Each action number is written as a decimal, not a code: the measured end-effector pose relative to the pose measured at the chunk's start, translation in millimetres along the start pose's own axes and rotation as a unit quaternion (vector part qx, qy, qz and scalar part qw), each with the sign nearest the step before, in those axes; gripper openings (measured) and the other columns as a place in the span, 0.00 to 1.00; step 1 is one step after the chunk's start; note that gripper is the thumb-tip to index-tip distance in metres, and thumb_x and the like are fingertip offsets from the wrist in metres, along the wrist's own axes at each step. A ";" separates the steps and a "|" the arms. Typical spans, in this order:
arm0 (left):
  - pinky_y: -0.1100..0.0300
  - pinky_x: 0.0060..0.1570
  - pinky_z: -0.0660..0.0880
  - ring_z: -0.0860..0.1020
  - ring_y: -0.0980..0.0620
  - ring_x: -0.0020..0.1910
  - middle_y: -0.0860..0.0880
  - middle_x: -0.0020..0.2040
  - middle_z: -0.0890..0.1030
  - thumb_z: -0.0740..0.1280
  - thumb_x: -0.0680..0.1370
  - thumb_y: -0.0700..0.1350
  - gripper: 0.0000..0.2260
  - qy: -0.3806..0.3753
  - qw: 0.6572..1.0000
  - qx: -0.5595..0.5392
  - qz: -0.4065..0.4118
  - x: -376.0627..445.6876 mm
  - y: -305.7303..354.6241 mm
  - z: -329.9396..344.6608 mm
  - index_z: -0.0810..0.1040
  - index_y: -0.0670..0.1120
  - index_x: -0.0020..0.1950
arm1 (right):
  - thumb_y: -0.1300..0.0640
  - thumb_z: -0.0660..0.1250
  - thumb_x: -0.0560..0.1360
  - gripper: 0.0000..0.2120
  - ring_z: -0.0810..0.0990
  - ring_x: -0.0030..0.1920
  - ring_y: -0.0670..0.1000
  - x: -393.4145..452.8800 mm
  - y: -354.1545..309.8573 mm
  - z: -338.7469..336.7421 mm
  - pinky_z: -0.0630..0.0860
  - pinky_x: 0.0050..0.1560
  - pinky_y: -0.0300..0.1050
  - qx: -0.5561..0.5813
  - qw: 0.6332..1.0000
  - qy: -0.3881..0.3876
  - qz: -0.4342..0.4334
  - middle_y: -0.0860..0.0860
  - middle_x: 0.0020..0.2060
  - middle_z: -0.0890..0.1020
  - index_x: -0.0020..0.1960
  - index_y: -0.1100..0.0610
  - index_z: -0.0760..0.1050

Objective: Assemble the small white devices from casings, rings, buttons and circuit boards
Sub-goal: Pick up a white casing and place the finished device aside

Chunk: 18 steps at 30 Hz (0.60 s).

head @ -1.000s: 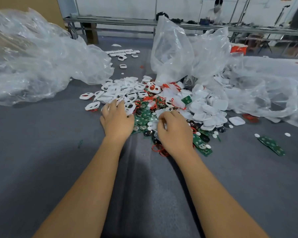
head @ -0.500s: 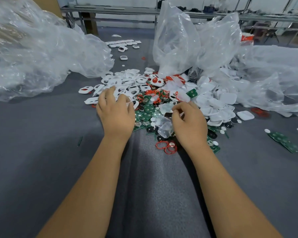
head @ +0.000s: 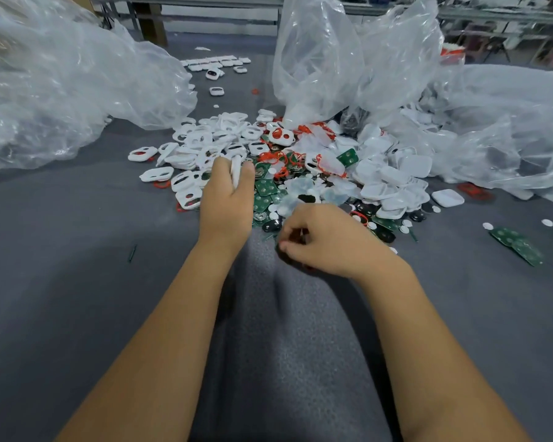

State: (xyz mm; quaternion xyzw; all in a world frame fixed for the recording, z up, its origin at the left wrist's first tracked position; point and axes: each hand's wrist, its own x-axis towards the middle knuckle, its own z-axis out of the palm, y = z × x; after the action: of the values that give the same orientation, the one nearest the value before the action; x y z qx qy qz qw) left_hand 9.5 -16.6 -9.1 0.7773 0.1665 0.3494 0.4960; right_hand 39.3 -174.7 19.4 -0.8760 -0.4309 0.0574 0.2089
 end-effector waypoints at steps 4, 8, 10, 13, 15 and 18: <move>0.42 0.48 0.77 0.76 0.43 0.44 0.52 0.42 0.70 0.56 0.83 0.49 0.14 0.016 0.996 -0.070 -0.051 -14.5 11.8 14.4 0.67 0.48 0.39 | 0.62 0.66 0.76 0.07 0.80 0.40 0.44 2.7 4.2 4.3 0.76 0.46 0.41 0.172 0.972 0.156 0.027 0.48 0.39 0.84 0.45 0.57 0.83; 0.62 0.29 0.75 0.76 0.55 0.28 0.47 0.36 0.77 0.56 0.84 0.47 0.08 -0.066 0.976 -0.171 -0.115 -21.1 13.2 16.1 0.69 0.48 0.47 | 0.66 0.64 0.79 0.07 0.78 0.33 0.44 5.3 16.0 4.0 0.75 0.36 0.35 0.455 0.855 0.240 0.069 0.50 0.34 0.83 0.49 0.60 0.81; 0.63 0.30 0.77 0.78 0.54 0.31 0.43 0.39 0.78 0.54 0.85 0.43 0.05 -0.118 0.969 -0.173 -0.133 -22.7 14.2 11.9 0.68 0.49 0.54 | 0.66 0.62 0.80 0.08 0.78 0.32 0.45 5.8 19.4 6.1 0.74 0.34 0.36 0.510 0.823 0.239 0.073 0.50 0.34 0.83 0.49 0.59 0.80; 0.61 0.39 0.80 0.83 0.52 0.46 0.43 0.55 0.77 0.50 0.81 0.32 0.18 -0.154 0.961 -0.199 -0.117 -23.1 18.1 3.2 0.74 0.48 0.60 | 0.65 0.62 0.79 0.10 0.78 0.33 0.45 6.7 20.8 8.3 0.74 0.34 0.36 0.532 0.807 0.247 0.071 0.51 0.35 0.82 0.47 0.56 0.80; 0.62 0.34 0.77 0.80 0.51 0.43 0.45 0.53 0.78 0.51 0.76 0.28 0.22 -0.165 0.958 -0.213 -0.099 -22.2 21.4 -1.4 0.79 0.46 0.56 | 0.65 0.64 0.79 0.10 0.78 0.33 0.45 6.0 20.5 7.9 0.74 0.35 0.36 0.524 0.808 0.258 0.069 0.49 0.35 0.81 0.46 0.54 0.81; 0.66 0.31 0.69 0.75 0.56 0.34 0.50 0.40 0.80 0.63 0.75 0.33 0.14 -0.170 0.967 -0.190 -0.029 -24.5 24.7 -3.0 0.81 0.48 0.53 | 0.65 0.65 0.78 0.10 0.78 0.32 0.45 6.0 17.2 8.8 0.75 0.35 0.36 0.501 0.813 0.289 0.072 0.48 0.33 0.81 0.45 0.53 0.82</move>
State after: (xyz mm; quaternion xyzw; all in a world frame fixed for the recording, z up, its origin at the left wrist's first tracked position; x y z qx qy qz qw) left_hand -11.9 -40.7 4.3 0.7119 0.0328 0.2226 0.6653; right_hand 53.2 -176.6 4.7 -0.6551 -0.1980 0.0245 0.7287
